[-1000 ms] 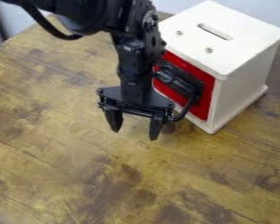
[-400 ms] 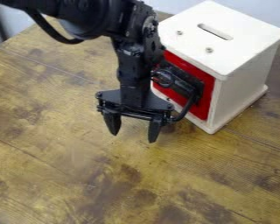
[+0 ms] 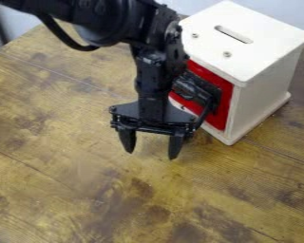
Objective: Close the drawer
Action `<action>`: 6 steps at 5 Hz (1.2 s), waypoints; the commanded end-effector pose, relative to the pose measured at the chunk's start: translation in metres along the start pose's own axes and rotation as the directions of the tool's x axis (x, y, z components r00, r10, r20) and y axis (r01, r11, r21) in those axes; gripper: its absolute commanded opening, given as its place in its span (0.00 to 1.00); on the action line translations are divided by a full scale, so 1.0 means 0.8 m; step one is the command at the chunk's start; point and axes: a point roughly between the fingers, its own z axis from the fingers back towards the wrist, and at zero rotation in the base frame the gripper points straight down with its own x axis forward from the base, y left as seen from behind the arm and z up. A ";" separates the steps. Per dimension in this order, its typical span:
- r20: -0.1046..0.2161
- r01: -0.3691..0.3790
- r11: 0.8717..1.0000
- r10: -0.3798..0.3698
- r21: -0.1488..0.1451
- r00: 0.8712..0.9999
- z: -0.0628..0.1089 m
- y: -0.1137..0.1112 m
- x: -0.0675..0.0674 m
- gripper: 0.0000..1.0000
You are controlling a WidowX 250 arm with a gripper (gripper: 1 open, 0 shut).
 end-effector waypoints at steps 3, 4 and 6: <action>0.089 -0.012 0.999 0.015 -0.037 0.996 0.040 0.005 0.026 1.00; 0.086 0.009 1.000 -0.007 -0.026 0.996 0.024 0.009 0.029 1.00; 0.082 0.037 0.999 -0.035 -0.027 0.996 0.011 0.024 0.038 1.00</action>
